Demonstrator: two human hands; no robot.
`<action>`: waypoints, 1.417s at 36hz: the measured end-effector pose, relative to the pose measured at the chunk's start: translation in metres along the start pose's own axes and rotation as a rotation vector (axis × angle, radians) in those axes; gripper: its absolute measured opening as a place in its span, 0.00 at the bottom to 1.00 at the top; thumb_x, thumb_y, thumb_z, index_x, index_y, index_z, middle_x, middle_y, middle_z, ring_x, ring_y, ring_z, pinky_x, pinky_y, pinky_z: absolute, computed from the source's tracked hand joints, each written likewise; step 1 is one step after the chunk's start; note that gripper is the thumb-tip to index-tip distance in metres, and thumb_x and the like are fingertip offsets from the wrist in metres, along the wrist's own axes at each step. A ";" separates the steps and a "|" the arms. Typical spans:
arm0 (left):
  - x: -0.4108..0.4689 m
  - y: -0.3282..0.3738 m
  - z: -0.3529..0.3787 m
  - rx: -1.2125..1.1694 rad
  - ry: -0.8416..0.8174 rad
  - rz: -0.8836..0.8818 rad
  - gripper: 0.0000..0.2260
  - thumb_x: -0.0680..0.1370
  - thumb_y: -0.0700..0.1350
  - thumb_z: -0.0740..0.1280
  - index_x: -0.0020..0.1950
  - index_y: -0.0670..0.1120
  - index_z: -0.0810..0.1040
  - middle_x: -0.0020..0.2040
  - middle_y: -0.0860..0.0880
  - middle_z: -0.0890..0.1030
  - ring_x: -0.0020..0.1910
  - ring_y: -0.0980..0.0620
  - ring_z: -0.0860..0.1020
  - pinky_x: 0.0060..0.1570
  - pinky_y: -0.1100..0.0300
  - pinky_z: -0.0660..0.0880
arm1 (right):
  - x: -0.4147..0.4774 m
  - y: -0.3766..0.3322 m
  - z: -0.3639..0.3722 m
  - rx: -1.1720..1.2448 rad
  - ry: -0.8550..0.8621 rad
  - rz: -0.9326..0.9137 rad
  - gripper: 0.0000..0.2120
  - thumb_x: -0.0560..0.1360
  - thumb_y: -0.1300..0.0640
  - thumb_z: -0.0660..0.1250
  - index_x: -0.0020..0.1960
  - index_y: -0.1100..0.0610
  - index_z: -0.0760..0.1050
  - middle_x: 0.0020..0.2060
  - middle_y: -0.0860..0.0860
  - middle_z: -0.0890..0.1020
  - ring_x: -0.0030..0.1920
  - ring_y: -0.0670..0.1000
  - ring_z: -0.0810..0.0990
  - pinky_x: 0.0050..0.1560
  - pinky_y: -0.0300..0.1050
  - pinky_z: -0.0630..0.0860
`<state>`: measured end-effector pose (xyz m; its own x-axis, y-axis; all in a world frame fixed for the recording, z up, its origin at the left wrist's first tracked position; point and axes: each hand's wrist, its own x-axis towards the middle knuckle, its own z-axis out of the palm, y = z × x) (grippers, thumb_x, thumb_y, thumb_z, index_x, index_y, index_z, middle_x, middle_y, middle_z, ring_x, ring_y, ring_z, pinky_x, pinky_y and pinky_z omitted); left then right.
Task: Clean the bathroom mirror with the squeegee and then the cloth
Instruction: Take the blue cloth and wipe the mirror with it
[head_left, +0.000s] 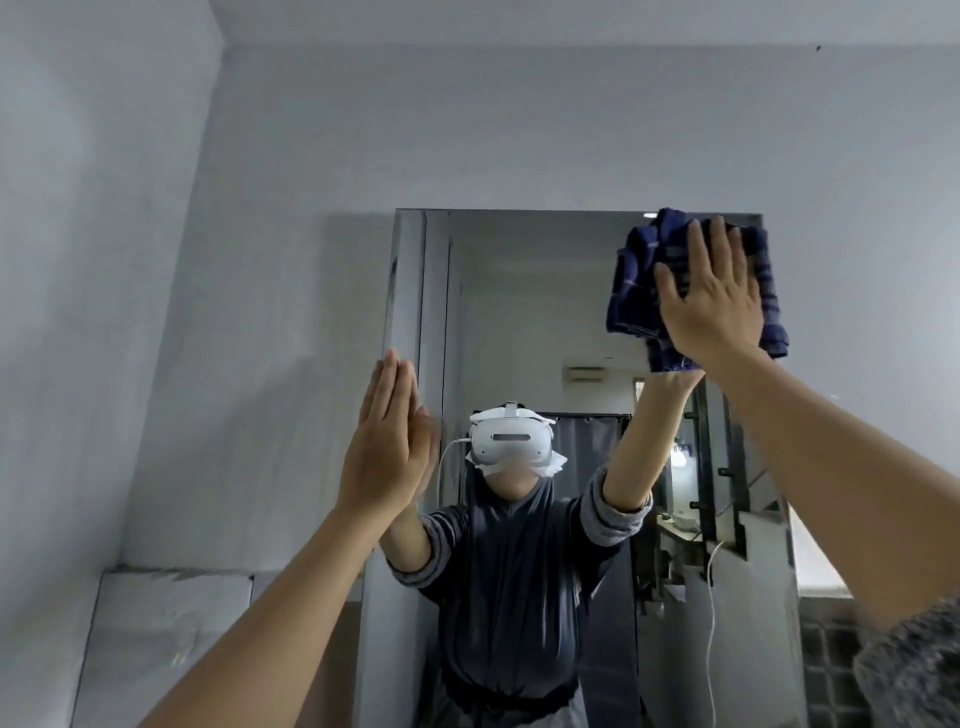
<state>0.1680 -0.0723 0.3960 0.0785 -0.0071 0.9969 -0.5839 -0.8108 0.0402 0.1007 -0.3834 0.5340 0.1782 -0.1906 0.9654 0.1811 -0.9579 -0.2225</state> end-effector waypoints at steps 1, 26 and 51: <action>0.000 -0.003 0.001 -0.020 0.005 0.002 0.24 0.80 0.49 0.48 0.76 0.46 0.48 0.77 0.49 0.49 0.75 0.50 0.48 0.74 0.52 0.51 | -0.002 0.004 0.000 0.012 0.009 0.029 0.29 0.79 0.41 0.47 0.77 0.49 0.44 0.77 0.47 0.45 0.76 0.48 0.42 0.74 0.49 0.43; -0.073 0.009 -0.021 -0.051 -0.078 -0.022 0.28 0.80 0.54 0.51 0.75 0.41 0.50 0.76 0.45 0.49 0.75 0.53 0.46 0.71 0.68 0.44 | -0.076 -0.120 0.054 0.141 0.071 0.090 0.30 0.79 0.45 0.49 0.77 0.54 0.45 0.77 0.53 0.46 0.76 0.52 0.43 0.74 0.52 0.45; -0.084 0.006 -0.021 -0.099 -0.069 -0.048 0.30 0.79 0.57 0.50 0.75 0.44 0.46 0.76 0.47 0.46 0.74 0.59 0.44 0.67 0.76 0.49 | -0.081 -0.155 0.064 -0.127 -0.178 -0.790 0.28 0.80 0.42 0.49 0.76 0.51 0.51 0.76 0.50 0.53 0.76 0.51 0.48 0.74 0.48 0.42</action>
<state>0.1405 -0.0642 0.3142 0.1615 -0.0131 0.9868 -0.6549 -0.7495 0.0972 0.1201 -0.2059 0.4812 0.1968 0.5774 0.7924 0.2089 -0.8143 0.5415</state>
